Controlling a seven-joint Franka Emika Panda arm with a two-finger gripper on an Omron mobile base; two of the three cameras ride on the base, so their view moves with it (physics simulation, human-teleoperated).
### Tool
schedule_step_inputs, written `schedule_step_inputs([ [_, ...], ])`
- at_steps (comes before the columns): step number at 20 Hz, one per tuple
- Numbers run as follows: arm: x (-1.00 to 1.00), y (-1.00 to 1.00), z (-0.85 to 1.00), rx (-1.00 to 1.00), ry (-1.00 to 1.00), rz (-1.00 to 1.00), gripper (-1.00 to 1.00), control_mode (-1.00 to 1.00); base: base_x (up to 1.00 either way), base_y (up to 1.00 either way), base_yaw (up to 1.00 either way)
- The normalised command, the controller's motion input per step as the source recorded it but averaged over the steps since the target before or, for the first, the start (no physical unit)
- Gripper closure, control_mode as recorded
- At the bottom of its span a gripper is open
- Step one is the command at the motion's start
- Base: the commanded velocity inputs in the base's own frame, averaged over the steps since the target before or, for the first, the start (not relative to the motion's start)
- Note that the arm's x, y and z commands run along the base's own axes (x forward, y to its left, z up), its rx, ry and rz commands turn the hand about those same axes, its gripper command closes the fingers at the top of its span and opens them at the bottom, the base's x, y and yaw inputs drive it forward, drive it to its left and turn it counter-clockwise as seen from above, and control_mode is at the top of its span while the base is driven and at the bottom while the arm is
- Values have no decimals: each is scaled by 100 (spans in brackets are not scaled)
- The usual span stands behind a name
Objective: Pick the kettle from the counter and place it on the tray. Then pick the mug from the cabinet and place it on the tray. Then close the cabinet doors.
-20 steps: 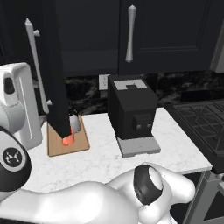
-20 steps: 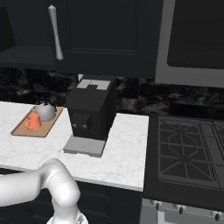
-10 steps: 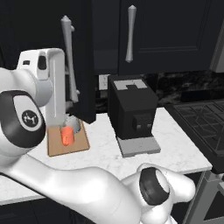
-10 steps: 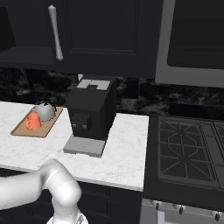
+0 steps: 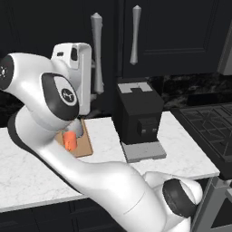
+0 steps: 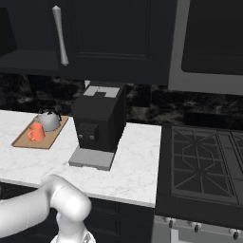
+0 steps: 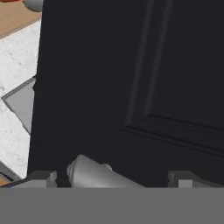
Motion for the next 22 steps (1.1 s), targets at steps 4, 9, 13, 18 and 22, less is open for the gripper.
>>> schedule_step_inputs([
  [4, 80, -52, -28, 0, 0, 0, -100, -100, 0, 0, 0],
  [9, 92, -40, -23, 0, 0, 2, -100, -100, 0, 0, 0],
  [13, 92, -24, -26, 0, 0, 2, -100, -100, 0, 0, 0],
  [18, 86, -12, -27, 0, 0, 7, -100, -100, 0, 0, 0],
  [22, 87, -5, -30, 0, 0, 11, -100, -100, 0, 0, 0],
])
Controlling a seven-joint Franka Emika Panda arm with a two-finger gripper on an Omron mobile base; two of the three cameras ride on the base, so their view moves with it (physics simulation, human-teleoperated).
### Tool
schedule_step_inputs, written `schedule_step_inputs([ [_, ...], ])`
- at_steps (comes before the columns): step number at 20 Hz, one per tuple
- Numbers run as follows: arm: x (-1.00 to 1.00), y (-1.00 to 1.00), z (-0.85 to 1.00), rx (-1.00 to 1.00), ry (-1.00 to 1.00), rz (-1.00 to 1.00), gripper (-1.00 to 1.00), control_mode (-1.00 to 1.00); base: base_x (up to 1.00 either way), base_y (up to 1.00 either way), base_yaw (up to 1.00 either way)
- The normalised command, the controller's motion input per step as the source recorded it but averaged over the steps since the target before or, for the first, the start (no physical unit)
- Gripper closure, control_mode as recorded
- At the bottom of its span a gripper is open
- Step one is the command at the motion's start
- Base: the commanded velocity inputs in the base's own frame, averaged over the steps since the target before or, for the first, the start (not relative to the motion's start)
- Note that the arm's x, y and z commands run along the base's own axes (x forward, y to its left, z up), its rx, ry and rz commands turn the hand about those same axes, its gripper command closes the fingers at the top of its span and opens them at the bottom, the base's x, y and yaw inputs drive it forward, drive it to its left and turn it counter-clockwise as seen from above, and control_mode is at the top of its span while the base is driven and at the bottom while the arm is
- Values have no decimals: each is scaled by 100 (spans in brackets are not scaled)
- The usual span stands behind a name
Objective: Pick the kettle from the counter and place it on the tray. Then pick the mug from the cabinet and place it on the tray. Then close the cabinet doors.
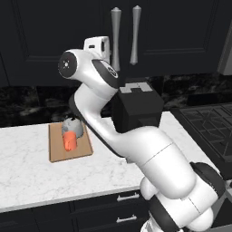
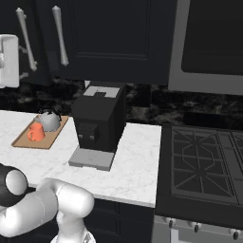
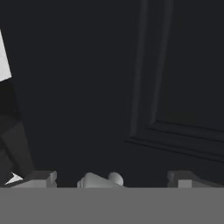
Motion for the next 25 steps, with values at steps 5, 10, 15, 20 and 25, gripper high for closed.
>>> schedule_step_inputs([
  [5, 76, -1, -30, -1, 0, 11, -100, -100, 0, 0, 0],
  [10, 75, 0, -22, 0, 0, 10, -100, -100, 0, 0, 0],
  [15, 72, 0, -12, 0, 0, 9, -100, -100, 0, 0, 0],
  [20, 55, 0, -12, -3, 0, 5, -100, -100, 0, 0, 0],
  [25, 21, 0, -27, -11, 0, 4, -100, -100, 0, 0, 0],
])
